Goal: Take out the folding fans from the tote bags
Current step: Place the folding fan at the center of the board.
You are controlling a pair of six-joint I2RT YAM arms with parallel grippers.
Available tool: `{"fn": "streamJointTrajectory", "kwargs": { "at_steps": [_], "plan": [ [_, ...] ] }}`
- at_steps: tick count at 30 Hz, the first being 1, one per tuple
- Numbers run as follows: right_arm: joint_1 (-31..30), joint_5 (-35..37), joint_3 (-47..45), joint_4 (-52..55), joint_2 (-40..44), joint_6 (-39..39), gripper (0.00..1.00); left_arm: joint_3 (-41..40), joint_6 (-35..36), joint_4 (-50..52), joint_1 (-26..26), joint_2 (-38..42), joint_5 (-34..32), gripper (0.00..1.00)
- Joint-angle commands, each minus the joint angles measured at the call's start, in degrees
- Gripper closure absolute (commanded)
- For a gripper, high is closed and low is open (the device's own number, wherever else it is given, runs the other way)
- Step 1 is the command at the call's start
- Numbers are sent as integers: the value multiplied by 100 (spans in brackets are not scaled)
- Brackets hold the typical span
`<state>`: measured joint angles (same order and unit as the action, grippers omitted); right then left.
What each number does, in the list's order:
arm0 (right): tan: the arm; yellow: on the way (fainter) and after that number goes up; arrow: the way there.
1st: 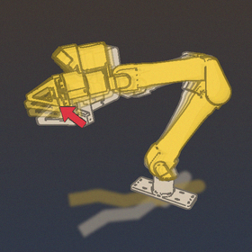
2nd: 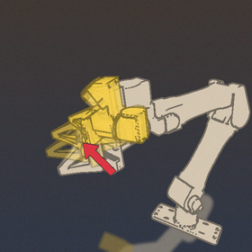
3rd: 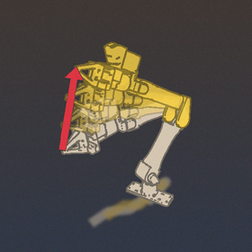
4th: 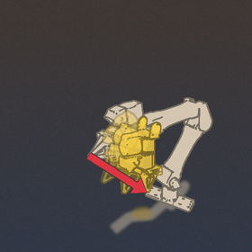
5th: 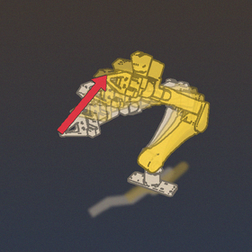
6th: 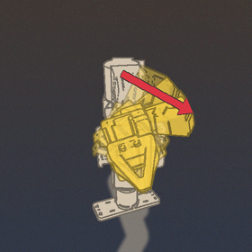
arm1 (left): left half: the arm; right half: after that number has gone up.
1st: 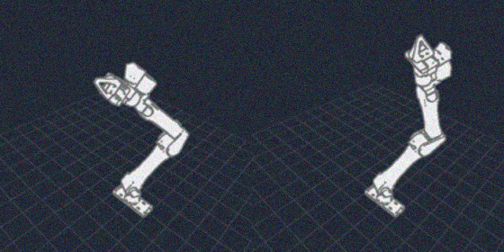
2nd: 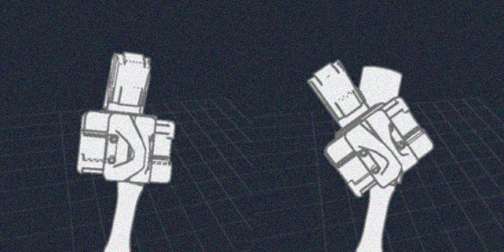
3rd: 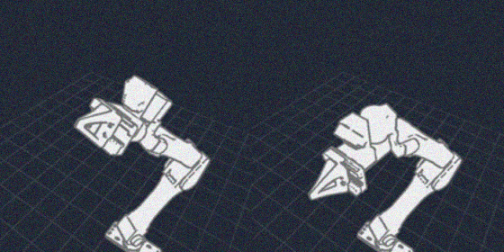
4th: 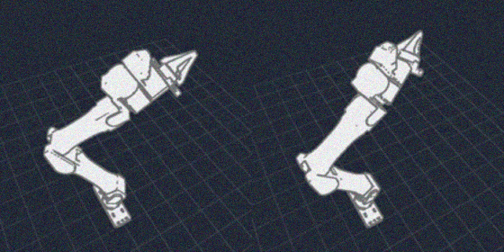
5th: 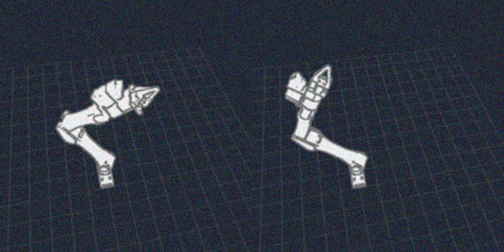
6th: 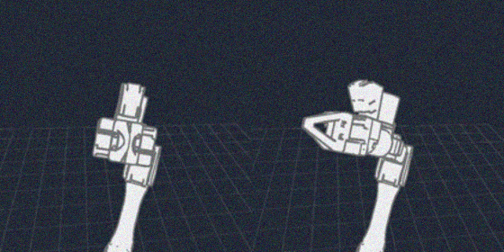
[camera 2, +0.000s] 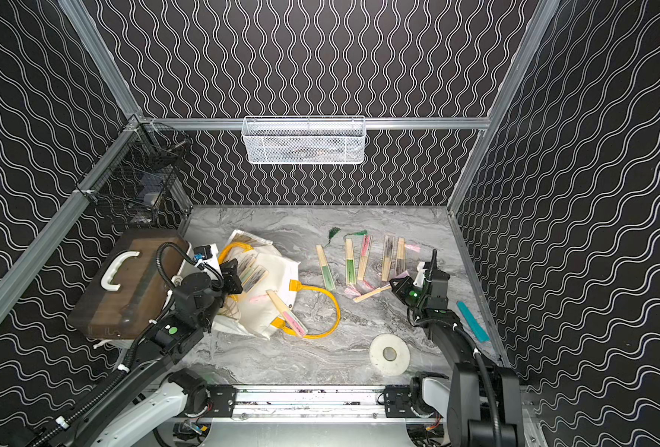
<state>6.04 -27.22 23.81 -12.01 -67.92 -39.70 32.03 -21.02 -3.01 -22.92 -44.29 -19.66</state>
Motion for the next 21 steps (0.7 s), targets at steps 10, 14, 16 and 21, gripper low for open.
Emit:
{"fn": "streamJointTrajectory", "kwargs": {
  "at_steps": [10, 14, 16, 21],
  "plan": [
    [326, 66, -7, 340, -730, 182, 65, 40, -87, -341, 7, -61, 14, 100],
    [327, 349, 114, 667, -767, 145, 56, 40, -102, -359, 13, -89, 32, 100],
    [326, 520, 158, 814, -749, 148, 56, 31, -91, -359, 7, -67, 15, 100],
    [327, 773, 275, 1237, -404, 264, 56, 31, -74, -333, 10, -22, -9, 100]
  ]
}}
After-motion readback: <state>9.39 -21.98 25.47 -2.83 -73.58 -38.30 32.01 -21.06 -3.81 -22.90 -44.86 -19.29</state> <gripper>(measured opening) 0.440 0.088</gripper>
